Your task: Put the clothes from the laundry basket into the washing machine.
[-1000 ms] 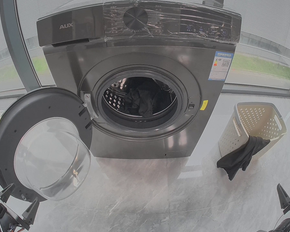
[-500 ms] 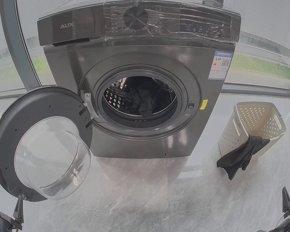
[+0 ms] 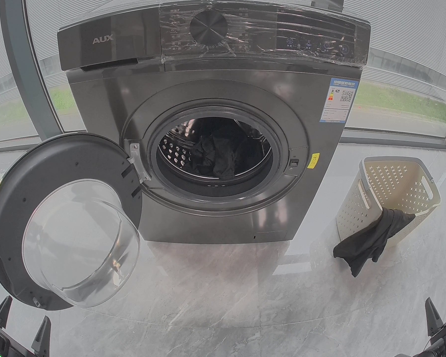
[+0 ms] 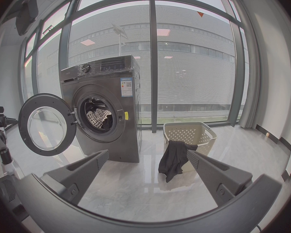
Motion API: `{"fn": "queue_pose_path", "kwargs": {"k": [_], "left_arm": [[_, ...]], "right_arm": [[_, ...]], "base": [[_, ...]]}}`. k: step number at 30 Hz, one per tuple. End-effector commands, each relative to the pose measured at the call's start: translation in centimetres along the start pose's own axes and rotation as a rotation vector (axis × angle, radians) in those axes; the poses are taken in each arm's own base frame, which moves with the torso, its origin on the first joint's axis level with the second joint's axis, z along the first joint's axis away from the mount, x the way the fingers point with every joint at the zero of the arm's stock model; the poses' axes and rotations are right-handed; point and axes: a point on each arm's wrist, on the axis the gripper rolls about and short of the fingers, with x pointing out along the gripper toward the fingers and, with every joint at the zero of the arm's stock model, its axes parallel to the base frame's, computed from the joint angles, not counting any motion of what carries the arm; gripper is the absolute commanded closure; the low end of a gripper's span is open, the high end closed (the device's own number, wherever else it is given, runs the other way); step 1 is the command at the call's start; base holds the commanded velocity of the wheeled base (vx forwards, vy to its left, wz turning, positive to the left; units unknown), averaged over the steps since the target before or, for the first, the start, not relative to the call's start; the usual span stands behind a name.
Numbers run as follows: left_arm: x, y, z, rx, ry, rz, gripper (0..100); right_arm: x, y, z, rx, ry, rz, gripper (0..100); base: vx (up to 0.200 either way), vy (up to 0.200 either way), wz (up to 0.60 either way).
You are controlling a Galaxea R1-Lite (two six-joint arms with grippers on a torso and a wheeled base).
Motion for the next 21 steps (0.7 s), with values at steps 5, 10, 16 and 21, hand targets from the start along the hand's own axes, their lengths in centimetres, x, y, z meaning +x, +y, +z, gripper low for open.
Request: {"fn": "queue_pose_path", "kwargs": {"k": [5,10,16,21], "left_arm": [[-0.13,-0.06,-0.50,-0.009,-0.011,0.010,0],[-0.13,-0.06,-0.48,-0.014,-0.012,0.008,0],[-0.13,-0.06,-0.48,-0.015,-0.012,0.008,0],[-0.13,-0.06,-0.48,-0.014,-0.012,0.008,0]], "right_arm": [[0.02,0.03,-0.47,0.006,0.003,0.013,0],[0.02,0.03,-0.47,0.006,0.003,0.013,0],[0.02,0.03,-0.47,0.006,0.003,0.013,0],[0.02,0.03,-0.47,0.006,0.003,0.013,0]], "base": [[0.000,-0.160,0.00],[0.000,-0.200,0.00],[0.000,-0.200,0.00],[0.000,-0.200,0.00]]}}
